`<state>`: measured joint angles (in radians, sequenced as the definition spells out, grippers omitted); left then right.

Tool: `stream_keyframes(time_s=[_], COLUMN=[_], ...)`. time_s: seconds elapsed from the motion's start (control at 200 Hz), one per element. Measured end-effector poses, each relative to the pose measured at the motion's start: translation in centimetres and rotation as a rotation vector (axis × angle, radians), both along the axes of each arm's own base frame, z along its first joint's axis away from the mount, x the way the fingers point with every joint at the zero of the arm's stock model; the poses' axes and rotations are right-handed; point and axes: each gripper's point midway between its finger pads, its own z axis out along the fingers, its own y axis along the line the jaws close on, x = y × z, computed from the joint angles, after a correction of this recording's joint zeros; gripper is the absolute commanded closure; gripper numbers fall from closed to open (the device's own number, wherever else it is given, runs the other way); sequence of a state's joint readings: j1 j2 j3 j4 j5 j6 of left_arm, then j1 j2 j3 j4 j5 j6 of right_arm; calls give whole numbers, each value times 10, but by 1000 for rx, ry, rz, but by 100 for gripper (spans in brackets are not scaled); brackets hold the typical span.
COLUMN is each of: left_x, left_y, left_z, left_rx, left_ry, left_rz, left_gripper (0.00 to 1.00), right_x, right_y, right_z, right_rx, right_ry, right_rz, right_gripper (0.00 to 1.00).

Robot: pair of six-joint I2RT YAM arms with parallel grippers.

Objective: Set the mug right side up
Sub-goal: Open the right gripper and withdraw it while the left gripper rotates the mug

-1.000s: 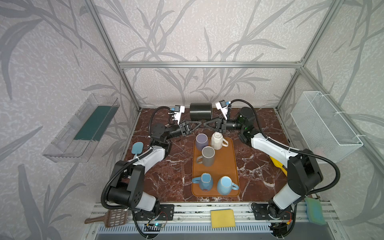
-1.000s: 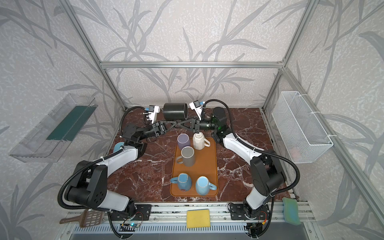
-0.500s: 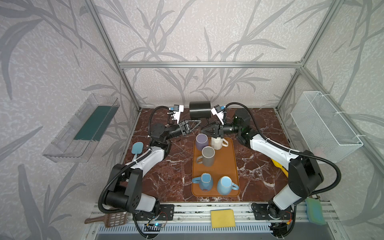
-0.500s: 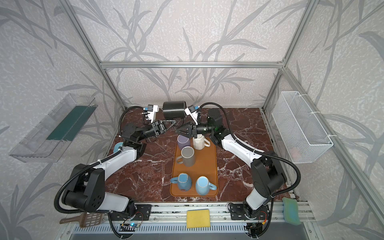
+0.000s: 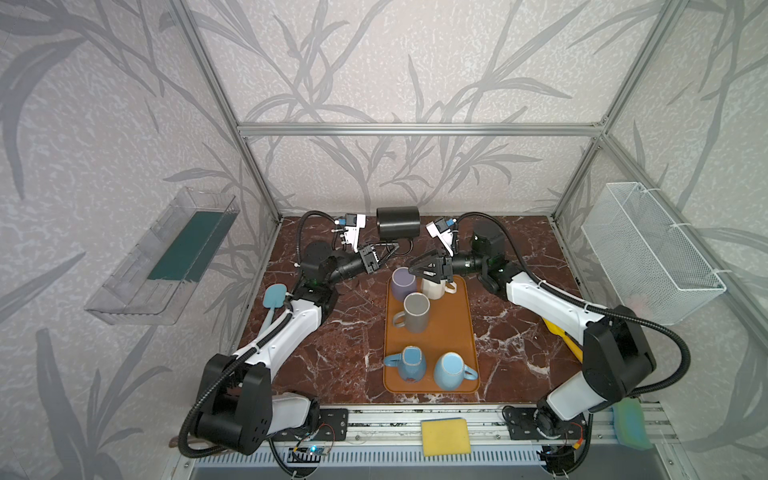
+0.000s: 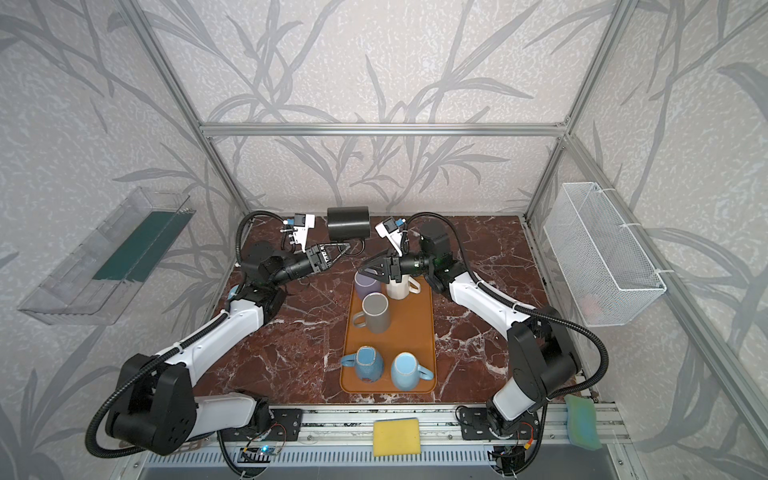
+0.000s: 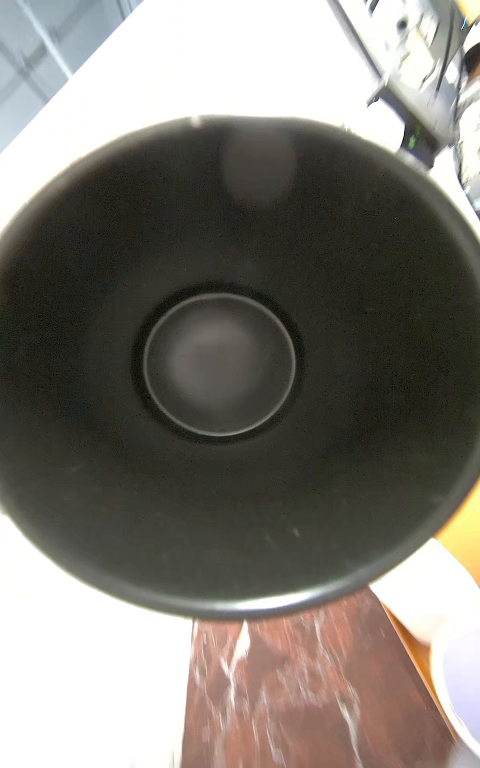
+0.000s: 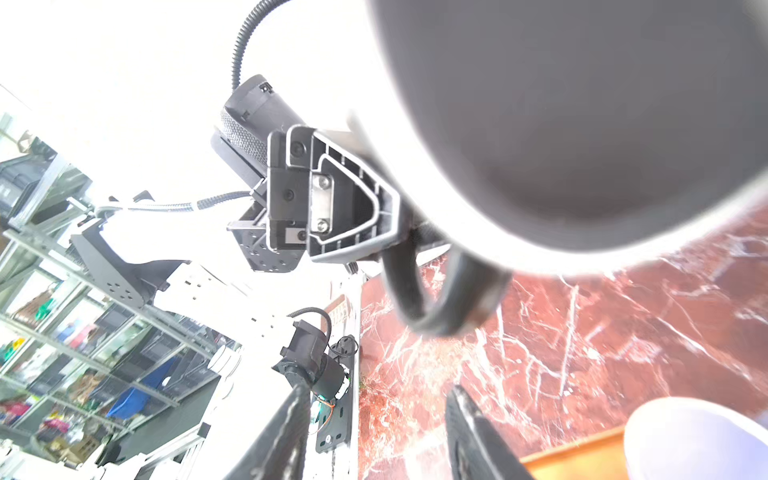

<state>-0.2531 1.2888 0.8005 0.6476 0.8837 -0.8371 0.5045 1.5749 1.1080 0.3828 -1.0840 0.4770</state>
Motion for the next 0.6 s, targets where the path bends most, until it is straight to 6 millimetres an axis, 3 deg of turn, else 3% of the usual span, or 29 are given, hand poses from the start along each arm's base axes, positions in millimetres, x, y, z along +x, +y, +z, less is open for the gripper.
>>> stream_keyframes(time_s=[0.25,0.6], left_x=[17,30], left_y=[13,43], left_z=[-43,-74], left_rx=[139,328], left_ry=[147,276], left_rz=[118,266], left_gripper=[100,100], right_x=[6,9], right_y=[-21,-50], right_z=[1,1], right_rx=[-4,-17], right_ry=[-2,2], right_rz=[-68,-157], right_gripper=[46,46])
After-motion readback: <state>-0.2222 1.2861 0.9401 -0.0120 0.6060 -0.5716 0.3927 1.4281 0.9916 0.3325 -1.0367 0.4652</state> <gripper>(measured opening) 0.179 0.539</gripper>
